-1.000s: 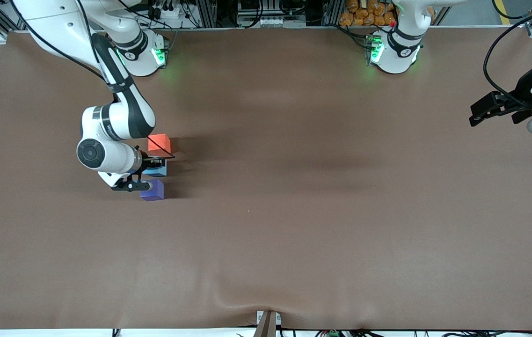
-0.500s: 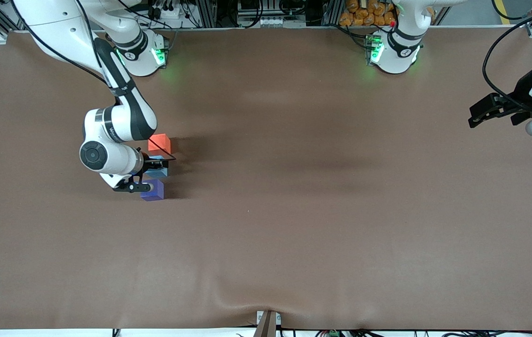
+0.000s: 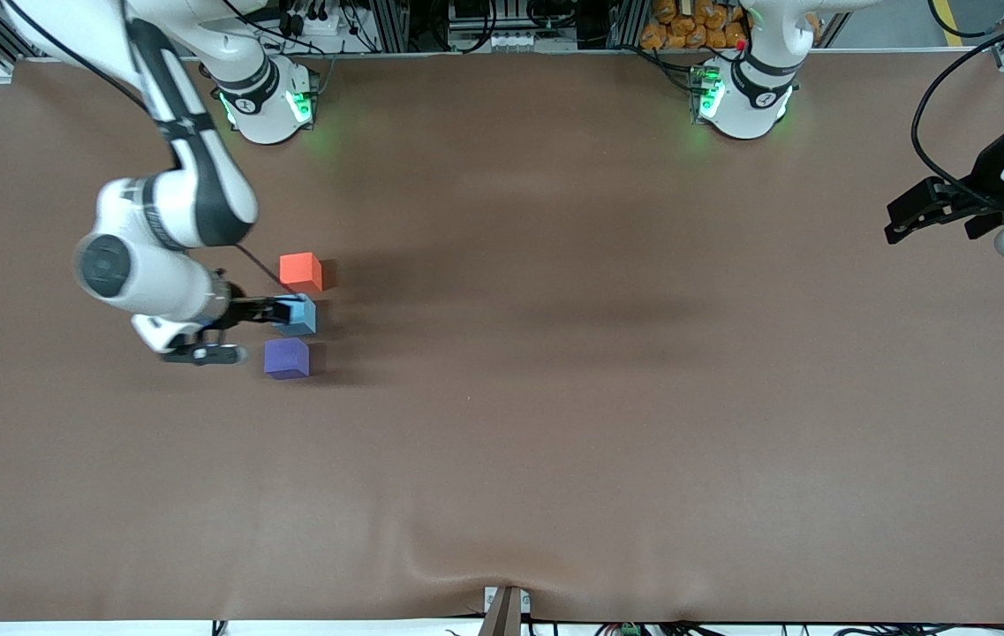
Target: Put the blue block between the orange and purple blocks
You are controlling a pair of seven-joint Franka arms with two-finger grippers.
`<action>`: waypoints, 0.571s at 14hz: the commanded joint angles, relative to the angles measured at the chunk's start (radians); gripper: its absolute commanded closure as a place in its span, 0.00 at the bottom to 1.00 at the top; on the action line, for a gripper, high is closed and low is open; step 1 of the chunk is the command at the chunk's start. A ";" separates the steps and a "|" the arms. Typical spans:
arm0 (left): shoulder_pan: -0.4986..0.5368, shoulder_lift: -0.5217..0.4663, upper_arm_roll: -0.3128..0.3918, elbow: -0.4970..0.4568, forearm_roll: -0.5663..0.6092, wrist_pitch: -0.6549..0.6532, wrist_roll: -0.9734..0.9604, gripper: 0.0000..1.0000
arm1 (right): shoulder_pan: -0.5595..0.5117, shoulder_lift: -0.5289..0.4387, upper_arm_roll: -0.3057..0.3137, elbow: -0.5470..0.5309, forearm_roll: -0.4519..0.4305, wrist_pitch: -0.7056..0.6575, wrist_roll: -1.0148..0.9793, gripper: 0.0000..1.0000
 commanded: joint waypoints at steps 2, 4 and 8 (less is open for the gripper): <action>0.004 -0.004 0.000 0.003 -0.024 0.012 0.022 0.00 | -0.156 -0.067 0.013 0.185 -0.003 -0.228 -0.183 0.00; 0.004 -0.004 0.000 0.003 -0.024 0.021 0.022 0.00 | -0.204 -0.067 0.013 0.330 -0.003 -0.400 -0.193 0.00; 0.005 -0.008 0.002 0.001 -0.024 0.018 0.020 0.00 | -0.204 -0.076 0.005 0.533 -0.012 -0.596 -0.182 0.00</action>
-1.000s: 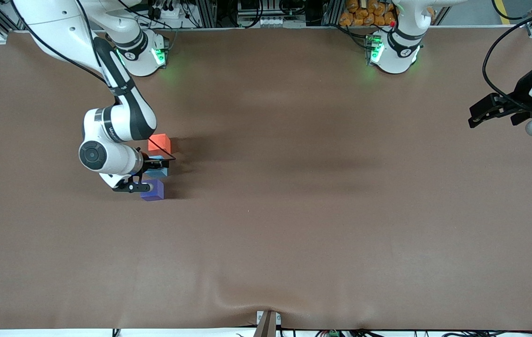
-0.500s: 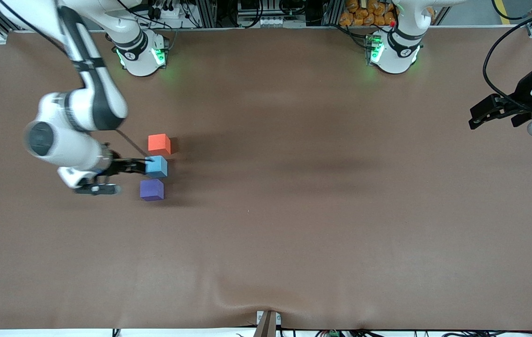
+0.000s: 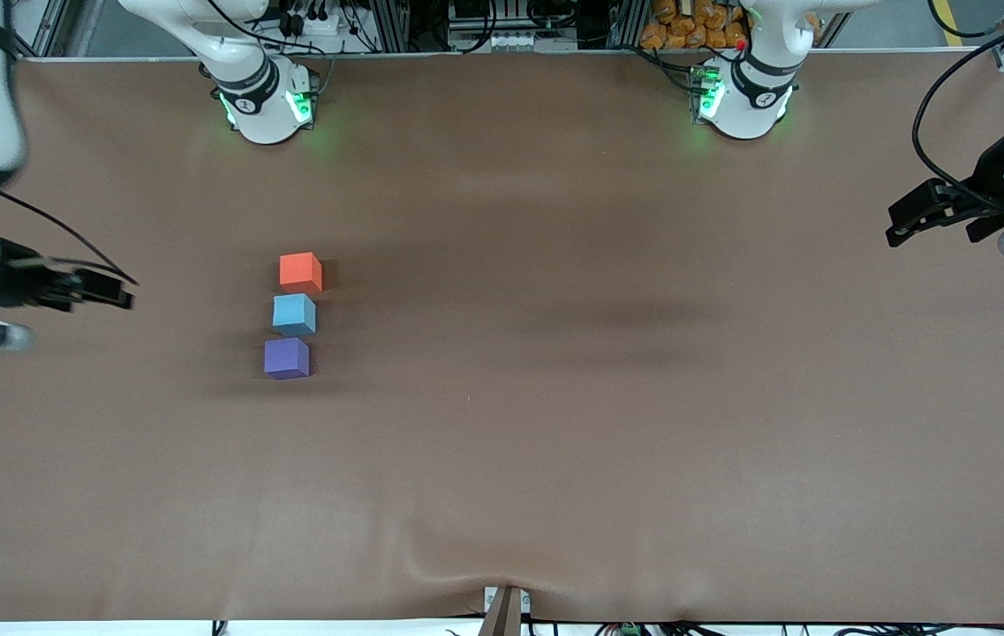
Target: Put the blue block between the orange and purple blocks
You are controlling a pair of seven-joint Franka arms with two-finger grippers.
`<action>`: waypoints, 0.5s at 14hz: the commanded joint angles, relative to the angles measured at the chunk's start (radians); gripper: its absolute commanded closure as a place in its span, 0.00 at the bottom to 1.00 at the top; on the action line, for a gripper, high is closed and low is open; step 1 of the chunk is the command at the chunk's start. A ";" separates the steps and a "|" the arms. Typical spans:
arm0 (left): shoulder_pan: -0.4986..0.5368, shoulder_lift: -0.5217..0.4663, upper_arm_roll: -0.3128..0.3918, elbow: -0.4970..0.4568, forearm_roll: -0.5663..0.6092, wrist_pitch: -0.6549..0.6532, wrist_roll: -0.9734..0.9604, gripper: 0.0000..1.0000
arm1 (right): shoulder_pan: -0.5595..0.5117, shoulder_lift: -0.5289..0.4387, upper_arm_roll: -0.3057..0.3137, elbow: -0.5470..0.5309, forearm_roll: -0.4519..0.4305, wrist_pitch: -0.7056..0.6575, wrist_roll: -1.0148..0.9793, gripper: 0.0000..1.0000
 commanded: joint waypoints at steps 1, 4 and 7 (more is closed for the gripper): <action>0.005 -0.011 0.002 0.000 -0.023 0.002 0.020 0.00 | 0.005 -0.006 -0.007 0.116 -0.015 -0.103 0.003 0.00; 0.005 -0.011 0.003 0.001 -0.023 0.001 0.022 0.00 | 0.057 -0.099 -0.050 0.125 -0.085 -0.179 0.014 0.00; 0.005 -0.014 0.003 0.001 -0.023 -0.004 0.020 0.00 | 0.088 -0.148 -0.069 0.092 -0.110 -0.234 0.080 0.00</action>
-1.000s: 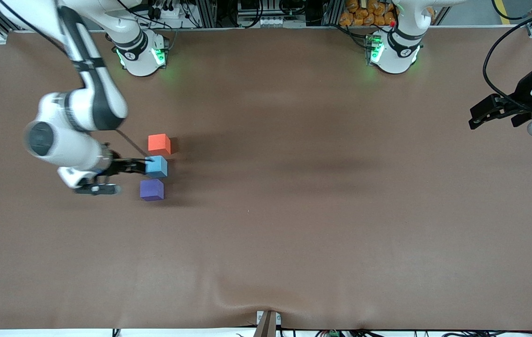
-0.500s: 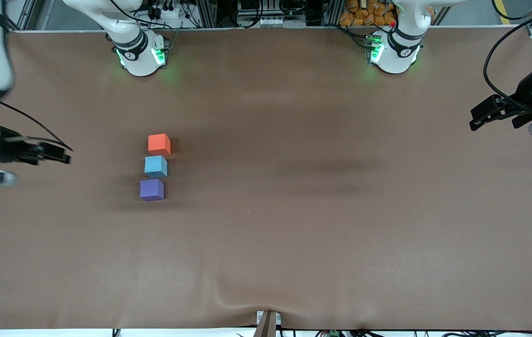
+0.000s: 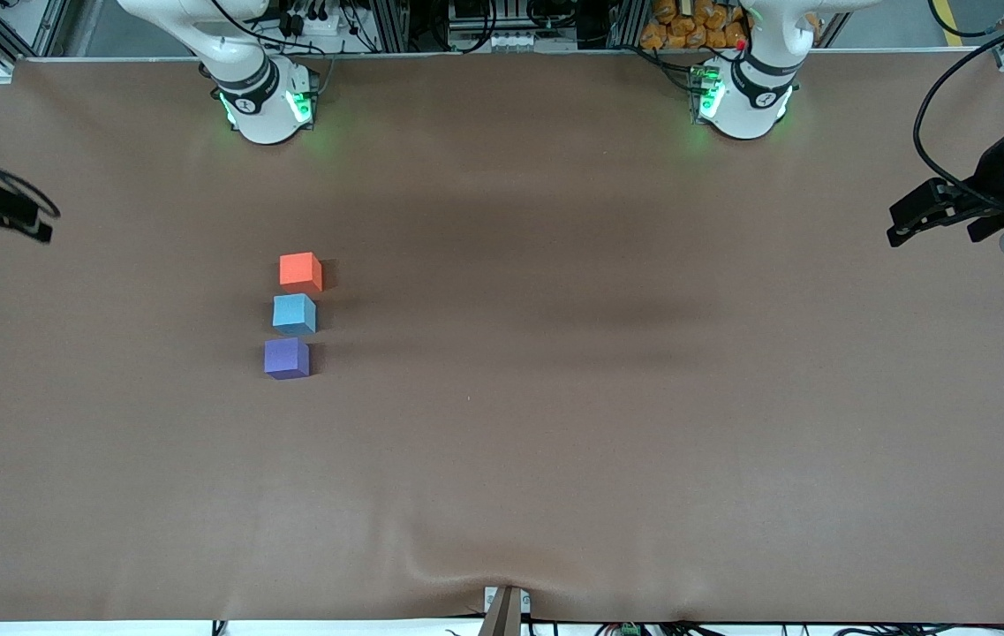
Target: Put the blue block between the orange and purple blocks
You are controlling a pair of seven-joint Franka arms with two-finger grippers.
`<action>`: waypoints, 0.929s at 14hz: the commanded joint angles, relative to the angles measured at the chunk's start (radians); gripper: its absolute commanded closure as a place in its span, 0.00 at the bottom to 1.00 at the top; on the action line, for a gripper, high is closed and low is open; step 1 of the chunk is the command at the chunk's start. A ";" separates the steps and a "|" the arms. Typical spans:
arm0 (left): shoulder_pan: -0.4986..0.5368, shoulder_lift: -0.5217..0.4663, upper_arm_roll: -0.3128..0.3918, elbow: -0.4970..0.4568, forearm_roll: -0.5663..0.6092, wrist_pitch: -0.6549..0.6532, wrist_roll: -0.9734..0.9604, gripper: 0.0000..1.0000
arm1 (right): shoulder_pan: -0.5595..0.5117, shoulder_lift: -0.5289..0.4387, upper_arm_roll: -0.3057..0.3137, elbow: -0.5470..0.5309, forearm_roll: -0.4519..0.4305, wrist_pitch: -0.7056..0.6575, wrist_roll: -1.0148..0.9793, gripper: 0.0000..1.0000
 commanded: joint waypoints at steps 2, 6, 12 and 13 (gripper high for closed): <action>0.005 -0.014 0.004 -0.001 -0.023 -0.004 0.022 0.00 | 0.031 -0.064 -0.018 -0.088 -0.024 -0.008 0.037 0.00; 0.005 -0.014 0.004 -0.002 -0.023 -0.005 0.022 0.00 | 0.034 -0.088 -0.014 -0.123 -0.028 0.019 0.036 0.00; 0.005 -0.017 0.004 0.001 -0.023 -0.008 0.022 0.00 | 0.033 -0.088 -0.012 -0.120 -0.028 0.015 0.036 0.00; 0.005 -0.017 0.004 0.001 -0.023 -0.010 0.022 0.00 | 0.034 -0.088 -0.012 -0.120 -0.028 0.015 0.036 0.00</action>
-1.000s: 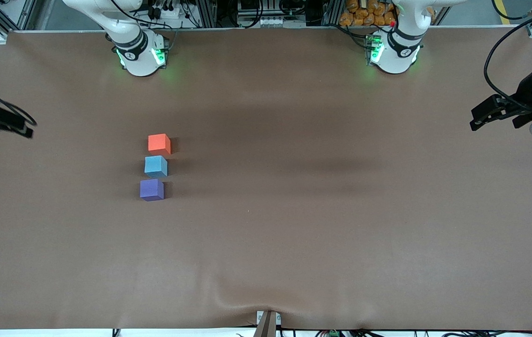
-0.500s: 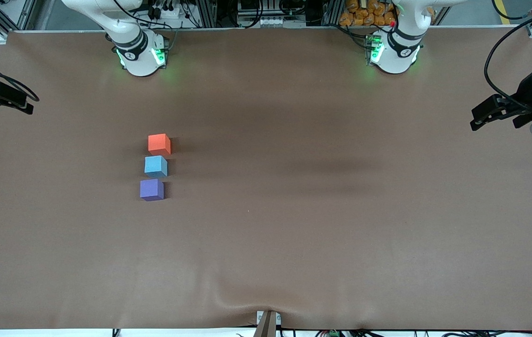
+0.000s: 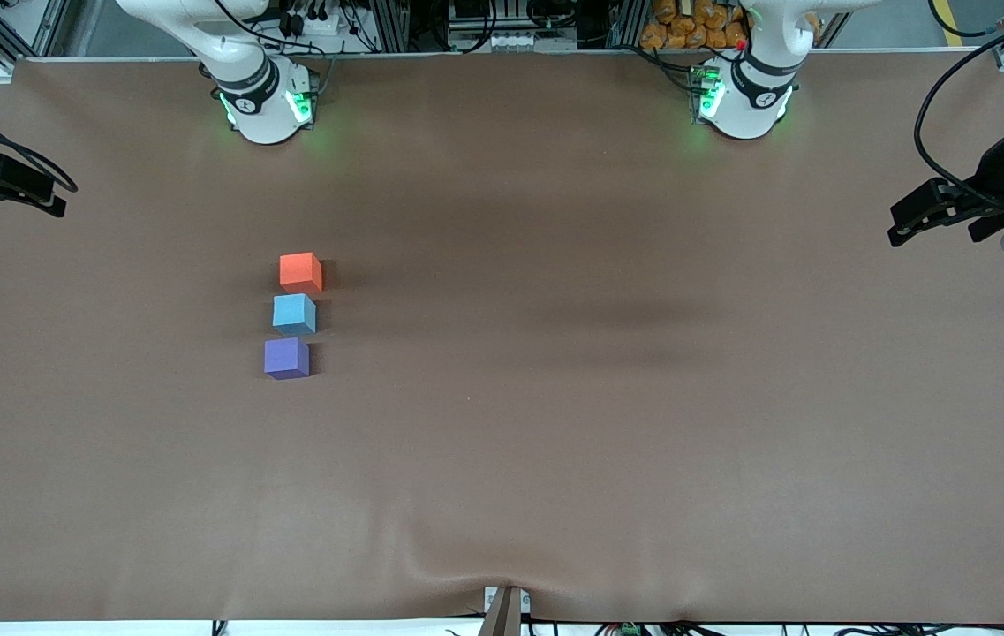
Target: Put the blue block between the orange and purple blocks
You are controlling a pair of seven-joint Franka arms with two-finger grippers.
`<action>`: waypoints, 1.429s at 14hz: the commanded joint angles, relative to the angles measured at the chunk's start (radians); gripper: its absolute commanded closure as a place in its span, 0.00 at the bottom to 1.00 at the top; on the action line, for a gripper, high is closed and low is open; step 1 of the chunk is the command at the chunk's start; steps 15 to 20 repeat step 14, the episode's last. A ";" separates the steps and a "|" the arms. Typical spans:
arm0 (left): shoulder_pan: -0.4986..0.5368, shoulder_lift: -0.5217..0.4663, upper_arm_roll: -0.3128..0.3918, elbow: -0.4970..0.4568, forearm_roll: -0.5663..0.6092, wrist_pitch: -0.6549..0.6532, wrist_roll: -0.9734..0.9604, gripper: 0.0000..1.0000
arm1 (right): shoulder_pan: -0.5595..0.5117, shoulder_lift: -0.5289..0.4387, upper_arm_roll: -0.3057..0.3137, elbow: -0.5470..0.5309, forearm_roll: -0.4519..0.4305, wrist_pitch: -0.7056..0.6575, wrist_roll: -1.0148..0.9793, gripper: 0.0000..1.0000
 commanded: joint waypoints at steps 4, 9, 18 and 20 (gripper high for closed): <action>0.005 -0.023 0.001 -0.003 -0.021 -0.054 0.038 0.00 | 0.022 -0.028 -0.007 -0.025 -0.017 0.015 0.018 0.00; 0.015 -0.058 0.003 0.006 0.003 -0.109 0.137 0.00 | 0.021 -0.021 -0.007 -0.017 -0.005 0.067 0.018 0.00; 0.015 -0.061 0.000 0.046 0.014 -0.152 0.137 0.00 | 0.011 -0.013 -0.010 -0.017 -0.007 0.105 0.018 0.00; 0.015 -0.061 0.000 0.046 0.014 -0.152 0.137 0.00 | 0.011 -0.013 -0.010 -0.017 -0.007 0.105 0.018 0.00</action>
